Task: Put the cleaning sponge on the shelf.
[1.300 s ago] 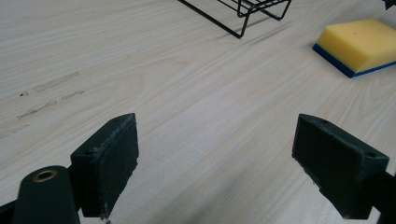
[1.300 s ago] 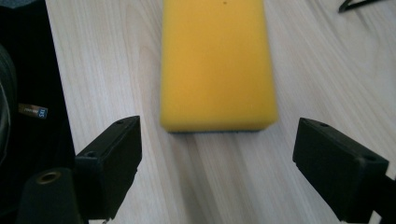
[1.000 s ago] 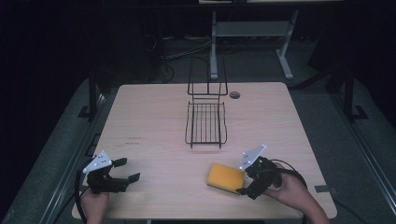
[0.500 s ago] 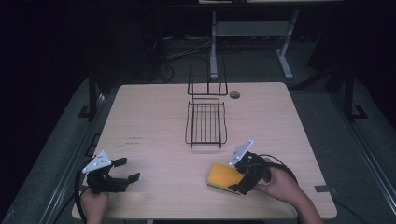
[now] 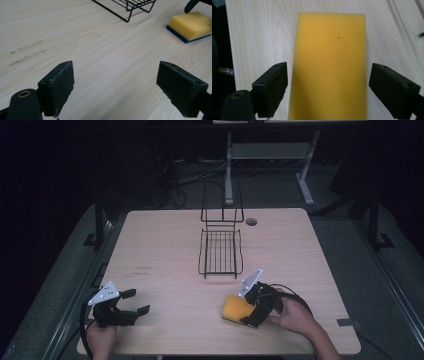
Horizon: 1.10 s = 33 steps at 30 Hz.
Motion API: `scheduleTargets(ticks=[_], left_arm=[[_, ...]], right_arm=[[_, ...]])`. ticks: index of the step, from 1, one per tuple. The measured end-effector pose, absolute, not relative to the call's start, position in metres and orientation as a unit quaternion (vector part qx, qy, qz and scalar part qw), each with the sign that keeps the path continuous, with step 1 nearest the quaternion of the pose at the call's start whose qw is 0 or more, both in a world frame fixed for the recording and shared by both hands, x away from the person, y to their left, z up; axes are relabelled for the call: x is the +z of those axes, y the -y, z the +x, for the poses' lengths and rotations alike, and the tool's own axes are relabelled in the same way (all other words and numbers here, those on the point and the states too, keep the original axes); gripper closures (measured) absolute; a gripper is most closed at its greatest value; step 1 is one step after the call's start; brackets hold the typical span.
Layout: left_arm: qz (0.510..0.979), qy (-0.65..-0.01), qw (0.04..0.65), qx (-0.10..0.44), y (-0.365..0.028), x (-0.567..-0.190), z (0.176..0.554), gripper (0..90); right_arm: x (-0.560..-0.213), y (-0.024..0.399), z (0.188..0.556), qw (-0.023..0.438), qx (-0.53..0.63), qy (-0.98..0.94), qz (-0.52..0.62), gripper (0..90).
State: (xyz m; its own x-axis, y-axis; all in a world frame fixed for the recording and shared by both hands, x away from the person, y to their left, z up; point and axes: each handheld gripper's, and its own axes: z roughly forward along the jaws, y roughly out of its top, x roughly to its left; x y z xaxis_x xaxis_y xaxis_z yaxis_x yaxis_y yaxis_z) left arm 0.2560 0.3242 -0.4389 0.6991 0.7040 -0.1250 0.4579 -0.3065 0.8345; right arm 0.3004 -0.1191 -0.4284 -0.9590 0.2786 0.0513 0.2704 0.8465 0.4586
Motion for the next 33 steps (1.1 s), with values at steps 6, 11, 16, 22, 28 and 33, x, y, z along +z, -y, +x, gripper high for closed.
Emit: scheduleTargets(ticks=[6, 11, 16, 22, 28, 33], left_arm=[[0.797, -0.364, 0.463, 0.133, -0.324, -0.439, 0.256, 14.1], [0.796, -0.366, 0.464, 0.132, -0.325, -0.439, 0.256, 14.1], [0.795, -0.366, 0.465, 0.133, -0.325, -0.439, 0.256, 14.1], [0.795, -0.365, 0.465, 0.134, -0.325, -0.438, 0.256, 14.1], [0.795, -0.366, 0.465, 0.134, -0.326, -0.439, 0.256, 14.1], [0.795, -0.365, 0.465, 0.134, -0.326, -0.438, 0.256, 14.1]], right_arm=[[-0.434, 0.112, 0.301, 0.006, 0.225, -0.964, 0.138, 15.1], [-0.437, 0.108, 0.302, 0.009, 0.217, -0.966, 0.137, 15.0], [-0.440, 0.107, 0.303, 0.009, 0.211, -0.968, 0.134, 15.1], [-0.444, 0.105, 0.303, 0.004, 0.207, -0.969, 0.136, 15.1], [-0.447, 0.102, 0.302, 0.006, 0.200, -0.971, 0.134, 15.7], [-0.449, 0.102, 0.302, 0.010, 0.194, -0.972, 0.132, 19.9]])
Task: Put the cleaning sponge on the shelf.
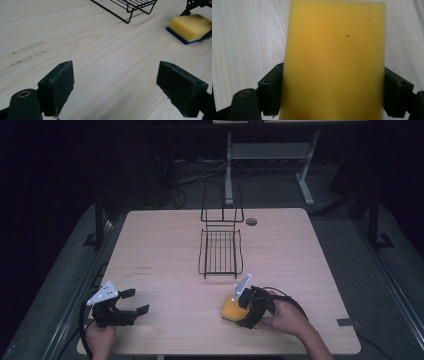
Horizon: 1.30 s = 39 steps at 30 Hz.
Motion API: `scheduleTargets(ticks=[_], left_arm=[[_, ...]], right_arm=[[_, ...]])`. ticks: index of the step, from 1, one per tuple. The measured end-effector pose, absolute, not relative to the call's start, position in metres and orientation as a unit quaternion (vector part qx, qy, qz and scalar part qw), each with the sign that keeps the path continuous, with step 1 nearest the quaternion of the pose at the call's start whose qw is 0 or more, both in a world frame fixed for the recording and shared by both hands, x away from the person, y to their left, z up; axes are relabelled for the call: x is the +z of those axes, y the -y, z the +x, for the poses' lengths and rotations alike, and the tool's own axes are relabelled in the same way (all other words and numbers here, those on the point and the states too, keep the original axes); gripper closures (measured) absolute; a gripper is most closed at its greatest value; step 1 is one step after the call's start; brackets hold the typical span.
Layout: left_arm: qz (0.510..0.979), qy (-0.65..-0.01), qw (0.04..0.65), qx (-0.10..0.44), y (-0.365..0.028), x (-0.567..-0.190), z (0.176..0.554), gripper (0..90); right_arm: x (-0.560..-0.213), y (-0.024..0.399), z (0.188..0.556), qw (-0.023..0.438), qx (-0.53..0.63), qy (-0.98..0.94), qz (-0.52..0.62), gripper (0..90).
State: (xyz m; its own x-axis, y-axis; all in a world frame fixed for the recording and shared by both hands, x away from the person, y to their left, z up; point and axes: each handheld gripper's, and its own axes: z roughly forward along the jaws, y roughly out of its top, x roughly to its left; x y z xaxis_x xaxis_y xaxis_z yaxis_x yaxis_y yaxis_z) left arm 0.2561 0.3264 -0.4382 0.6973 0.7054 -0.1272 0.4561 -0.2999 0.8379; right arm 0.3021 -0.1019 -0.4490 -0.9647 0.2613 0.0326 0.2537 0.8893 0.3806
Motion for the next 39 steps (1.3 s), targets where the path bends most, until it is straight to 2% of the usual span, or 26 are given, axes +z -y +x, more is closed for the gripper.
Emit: scheduleTargets(ticks=[18, 39], left_arm=[[0.794, -0.365, 0.468, 0.134, -0.326, -0.438, 0.256, 14.1], [0.790, -0.367, 0.472, 0.135, -0.328, -0.438, 0.256, 14.1]], right_arm=[[-0.429, 0.098, 0.313, 0.009, 0.215, -0.970, 0.117, 21.2], [-0.400, 0.082, 0.354, -0.008, 0.232, -0.968, 0.096, 21.2]])
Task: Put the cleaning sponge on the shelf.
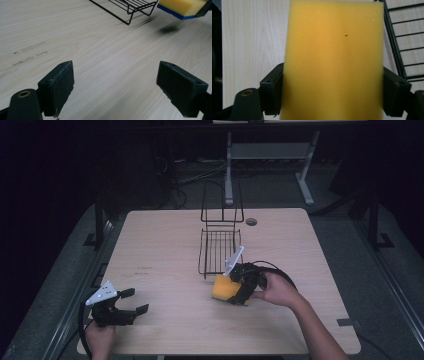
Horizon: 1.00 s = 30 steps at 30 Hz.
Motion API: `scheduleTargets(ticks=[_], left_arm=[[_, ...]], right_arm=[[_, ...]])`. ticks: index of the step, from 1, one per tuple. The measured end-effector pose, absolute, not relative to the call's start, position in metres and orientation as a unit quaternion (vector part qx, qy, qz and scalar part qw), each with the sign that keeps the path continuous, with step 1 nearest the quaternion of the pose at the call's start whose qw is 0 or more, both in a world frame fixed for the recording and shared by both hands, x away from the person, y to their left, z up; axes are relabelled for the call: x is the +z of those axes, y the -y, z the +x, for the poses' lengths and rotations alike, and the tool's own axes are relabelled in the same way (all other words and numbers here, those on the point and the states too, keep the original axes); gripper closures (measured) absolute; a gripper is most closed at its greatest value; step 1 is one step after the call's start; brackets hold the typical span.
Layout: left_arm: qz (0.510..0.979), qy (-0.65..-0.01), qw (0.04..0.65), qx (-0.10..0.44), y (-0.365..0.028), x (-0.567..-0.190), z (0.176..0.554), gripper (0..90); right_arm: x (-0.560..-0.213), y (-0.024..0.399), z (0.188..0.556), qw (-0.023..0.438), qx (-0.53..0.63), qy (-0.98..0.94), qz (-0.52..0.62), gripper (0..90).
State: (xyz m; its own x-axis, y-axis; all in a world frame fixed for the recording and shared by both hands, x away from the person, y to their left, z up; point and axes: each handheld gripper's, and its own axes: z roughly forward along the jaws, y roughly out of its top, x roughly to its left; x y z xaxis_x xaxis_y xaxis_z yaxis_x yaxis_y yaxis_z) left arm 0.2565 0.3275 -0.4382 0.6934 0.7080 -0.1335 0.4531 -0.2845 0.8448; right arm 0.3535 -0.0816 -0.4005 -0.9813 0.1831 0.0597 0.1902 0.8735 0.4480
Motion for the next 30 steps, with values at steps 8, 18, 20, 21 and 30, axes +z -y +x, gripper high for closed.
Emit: scheduleTargets(ticks=[8, 18, 20, 21, 30], left_arm=[[0.791, -0.367, 0.471, 0.135, -0.328, -0.438, 0.256, 14.1], [0.790, -0.368, 0.471, 0.135, -0.328, -0.438, 0.257, 14.1], [0.790, -0.367, 0.472, 0.135, -0.327, -0.438, 0.257, 14.1], [0.790, -0.367, 0.472, 0.136, -0.327, -0.438, 0.257, 14.1], [0.791, -0.367, 0.471, 0.135, -0.326, -0.438, 0.256, 14.1]], right_arm=[[-0.395, 0.079, 0.363, 0.003, -0.236, 0.967, -0.095, 21.2], [-0.397, 0.079, 0.367, 0.005, -0.242, 0.966, -0.095, 21.3], [-0.397, 0.079, 0.368, 0.005, -0.243, 0.965, -0.094, 21.2], [-0.397, 0.079, 0.368, 0.005, -0.244, 0.965, -0.094, 21.2], [-0.390, 0.076, 0.370, 0.003, -0.244, 0.966, -0.090, 21.2]])
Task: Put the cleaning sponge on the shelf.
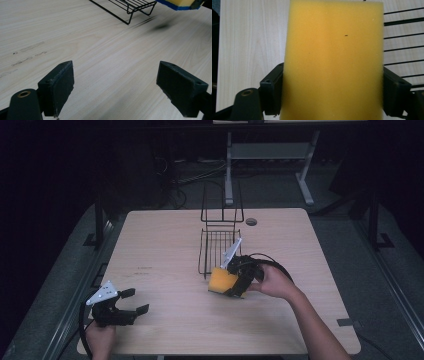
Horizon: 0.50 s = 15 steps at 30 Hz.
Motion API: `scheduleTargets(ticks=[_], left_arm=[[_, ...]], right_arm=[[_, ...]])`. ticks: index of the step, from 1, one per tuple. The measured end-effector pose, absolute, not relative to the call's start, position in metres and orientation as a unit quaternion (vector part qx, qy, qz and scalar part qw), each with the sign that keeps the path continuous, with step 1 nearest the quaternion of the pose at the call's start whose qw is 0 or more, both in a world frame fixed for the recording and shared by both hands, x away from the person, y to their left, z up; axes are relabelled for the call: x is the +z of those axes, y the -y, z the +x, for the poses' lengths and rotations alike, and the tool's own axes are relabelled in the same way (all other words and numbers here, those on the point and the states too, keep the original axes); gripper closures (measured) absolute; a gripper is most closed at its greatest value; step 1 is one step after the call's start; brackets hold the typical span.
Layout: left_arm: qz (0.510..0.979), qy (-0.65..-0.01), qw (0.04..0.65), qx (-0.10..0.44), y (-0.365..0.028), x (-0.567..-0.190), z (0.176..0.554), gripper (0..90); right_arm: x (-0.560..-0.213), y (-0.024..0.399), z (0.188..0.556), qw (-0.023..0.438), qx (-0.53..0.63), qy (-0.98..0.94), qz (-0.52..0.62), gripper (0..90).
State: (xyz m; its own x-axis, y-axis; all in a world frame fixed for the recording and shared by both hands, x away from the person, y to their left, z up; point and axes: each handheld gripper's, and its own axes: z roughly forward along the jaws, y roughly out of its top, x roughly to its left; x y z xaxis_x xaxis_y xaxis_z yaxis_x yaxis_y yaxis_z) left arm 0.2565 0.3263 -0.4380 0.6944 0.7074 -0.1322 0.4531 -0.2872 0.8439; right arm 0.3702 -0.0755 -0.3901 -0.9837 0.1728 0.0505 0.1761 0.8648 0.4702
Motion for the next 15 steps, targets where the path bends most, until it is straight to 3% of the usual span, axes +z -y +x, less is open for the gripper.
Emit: scheduleTargets(ticks=[15], left_arm=[[0.792, -0.366, 0.469, 0.134, -0.327, -0.439, 0.257, 14.1]], right_arm=[[-0.382, 0.061, 0.397, -0.004, -0.242, 0.967, -0.073, 21.3]])
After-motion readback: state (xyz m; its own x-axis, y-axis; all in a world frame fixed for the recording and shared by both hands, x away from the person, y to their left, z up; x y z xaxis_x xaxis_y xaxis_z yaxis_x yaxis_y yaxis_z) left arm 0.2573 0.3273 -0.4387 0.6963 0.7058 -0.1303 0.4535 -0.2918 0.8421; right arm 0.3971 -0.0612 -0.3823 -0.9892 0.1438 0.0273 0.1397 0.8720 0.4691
